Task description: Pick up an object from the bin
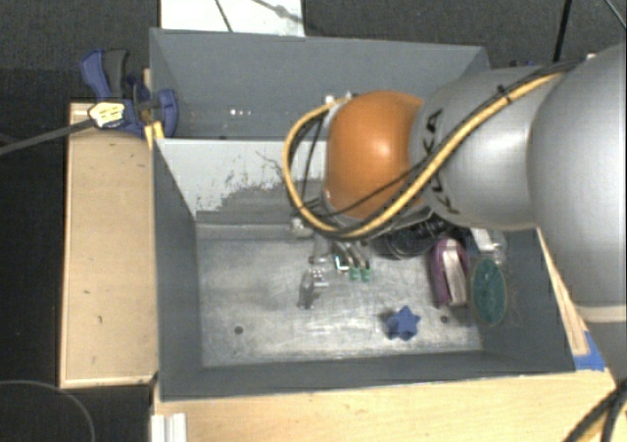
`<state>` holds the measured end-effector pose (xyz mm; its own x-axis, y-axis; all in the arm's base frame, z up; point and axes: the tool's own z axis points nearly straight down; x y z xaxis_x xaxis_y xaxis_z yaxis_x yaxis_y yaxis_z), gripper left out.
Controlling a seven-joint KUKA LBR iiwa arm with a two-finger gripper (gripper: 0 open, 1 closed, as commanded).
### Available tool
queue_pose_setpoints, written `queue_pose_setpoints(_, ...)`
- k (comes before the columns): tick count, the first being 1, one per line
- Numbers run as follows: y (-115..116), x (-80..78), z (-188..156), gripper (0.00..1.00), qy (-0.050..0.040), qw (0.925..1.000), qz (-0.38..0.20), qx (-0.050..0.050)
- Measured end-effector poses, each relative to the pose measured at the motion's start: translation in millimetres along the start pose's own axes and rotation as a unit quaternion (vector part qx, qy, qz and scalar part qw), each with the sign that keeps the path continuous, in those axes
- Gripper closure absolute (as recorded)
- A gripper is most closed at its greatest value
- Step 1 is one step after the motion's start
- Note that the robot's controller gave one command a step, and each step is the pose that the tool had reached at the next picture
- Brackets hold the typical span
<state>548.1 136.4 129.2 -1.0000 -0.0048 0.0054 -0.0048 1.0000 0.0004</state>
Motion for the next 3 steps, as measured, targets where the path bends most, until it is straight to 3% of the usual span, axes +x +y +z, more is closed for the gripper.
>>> queue_pose_setpoints(1, -20, -40.5, -10, 0.00, -0.0061, 0.9997, -0.025, 0.000)
queue_pose_setpoints(2, -120, -6.4, 34, 0.00, -0.0012, 0.9990, -0.045, 0.002)
queue_pose_setpoints(3, -150, 45.1, -10, 0.00, -0.0034, 0.9995, -0.032, 0.001)
